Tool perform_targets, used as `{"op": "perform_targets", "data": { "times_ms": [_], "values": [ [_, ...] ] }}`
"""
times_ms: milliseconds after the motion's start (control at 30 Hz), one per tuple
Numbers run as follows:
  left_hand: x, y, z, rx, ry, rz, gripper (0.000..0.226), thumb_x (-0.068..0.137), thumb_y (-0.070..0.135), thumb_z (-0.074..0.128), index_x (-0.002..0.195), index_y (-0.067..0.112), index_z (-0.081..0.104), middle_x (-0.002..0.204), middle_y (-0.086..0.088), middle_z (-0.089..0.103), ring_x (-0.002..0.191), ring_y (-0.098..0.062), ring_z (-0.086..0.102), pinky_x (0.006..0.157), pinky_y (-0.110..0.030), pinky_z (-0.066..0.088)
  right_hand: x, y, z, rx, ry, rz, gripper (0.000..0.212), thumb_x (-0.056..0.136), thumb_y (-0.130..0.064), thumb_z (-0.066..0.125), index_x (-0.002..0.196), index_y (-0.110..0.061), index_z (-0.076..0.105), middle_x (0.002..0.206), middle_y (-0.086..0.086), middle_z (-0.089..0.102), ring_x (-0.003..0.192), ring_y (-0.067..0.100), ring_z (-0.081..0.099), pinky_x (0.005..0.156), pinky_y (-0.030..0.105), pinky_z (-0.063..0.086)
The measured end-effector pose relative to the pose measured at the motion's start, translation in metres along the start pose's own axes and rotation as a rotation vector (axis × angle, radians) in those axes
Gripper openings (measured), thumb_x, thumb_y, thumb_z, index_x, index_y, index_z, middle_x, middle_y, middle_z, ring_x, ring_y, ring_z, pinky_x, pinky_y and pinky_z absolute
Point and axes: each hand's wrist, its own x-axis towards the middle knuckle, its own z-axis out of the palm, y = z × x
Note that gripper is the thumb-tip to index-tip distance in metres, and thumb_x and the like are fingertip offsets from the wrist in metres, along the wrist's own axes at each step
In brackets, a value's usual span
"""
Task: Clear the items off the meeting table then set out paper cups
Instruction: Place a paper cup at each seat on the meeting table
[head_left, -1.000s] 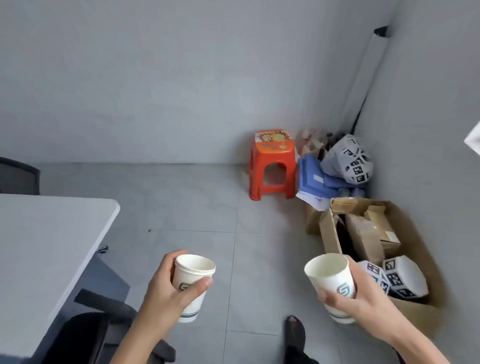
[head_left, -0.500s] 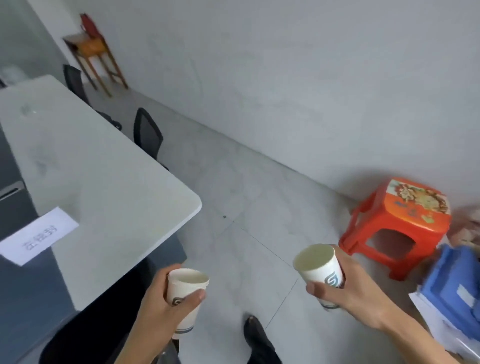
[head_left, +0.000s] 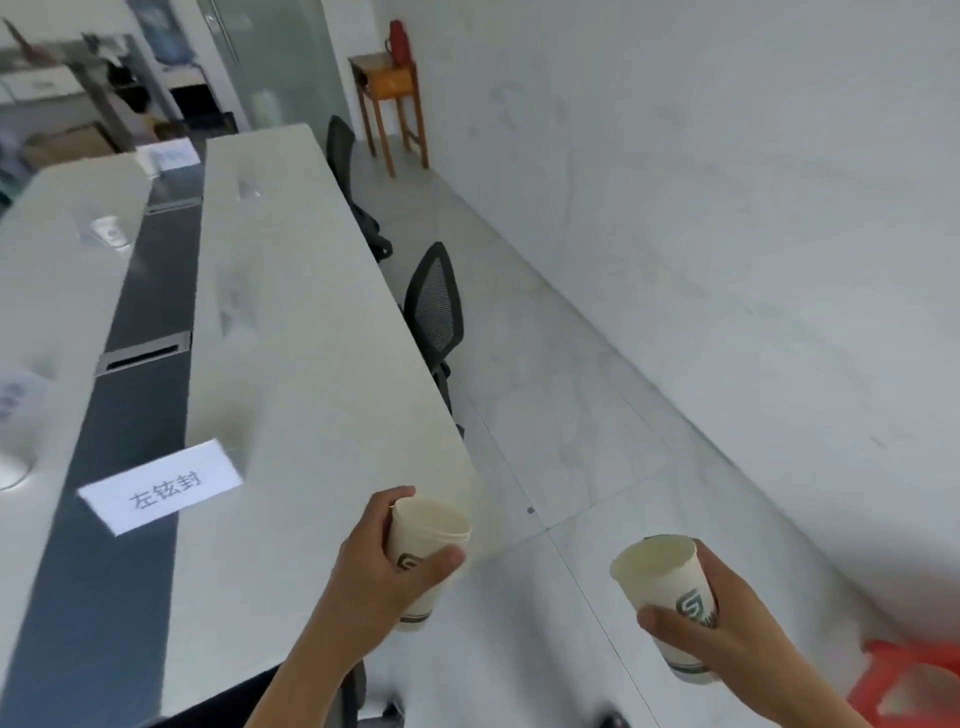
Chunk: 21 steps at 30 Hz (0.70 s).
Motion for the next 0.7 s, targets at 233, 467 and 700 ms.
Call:
{"op": "perform_targets", "data": {
  "times_ms": [233, 467, 700],
  "values": [
    [0.058, -0.017, -0.039, 0.008, 0.32, -0.184, 0.066, 0.061, 0.04, 0.089, 0.114, 0.041, 0.049, 0.103, 0.007, 0.067, 0.089, -0.007, 0.065, 0.071, -0.022, 0.052, 0.174, -0.032, 0.016, -0.014, -0.302, -0.069, 0.065, 0.055, -0.063, 0.073, 0.107, -0.026, 0.063, 0.086, -0.002, 0.073, 0.073, 0.009, 0.069, 0.062, 0.016, 0.053],
    [0.084, -0.009, -0.061, -0.03, 0.591, -0.309, 0.066, 0.066, 0.035, 0.087, 0.119, 0.041, 0.047, 0.103, 0.007, 0.069, 0.091, -0.01, 0.068, 0.076, -0.027, 0.056, 0.319, -0.096, 0.081, -0.121, -0.619, -0.188, 0.063, 0.054, -0.073, 0.07, 0.099, -0.029, 0.064, 0.084, -0.007, 0.071, 0.07, 0.007, 0.066, 0.059, 0.019, 0.054],
    [0.071, -0.035, -0.089, -0.12, 0.798, -0.48, 0.067, 0.065, 0.037, 0.087, 0.12, 0.037, 0.049, 0.103, 0.005, 0.069, 0.087, -0.002, 0.067, 0.066, -0.016, 0.051, 0.391, -0.137, 0.196, -0.225, -0.803, -0.264, 0.059, 0.055, -0.085, 0.063, 0.094, -0.04, 0.062, 0.083, -0.006, 0.07, 0.073, 0.012, 0.067, 0.066, 0.034, 0.056]
  ]
}}
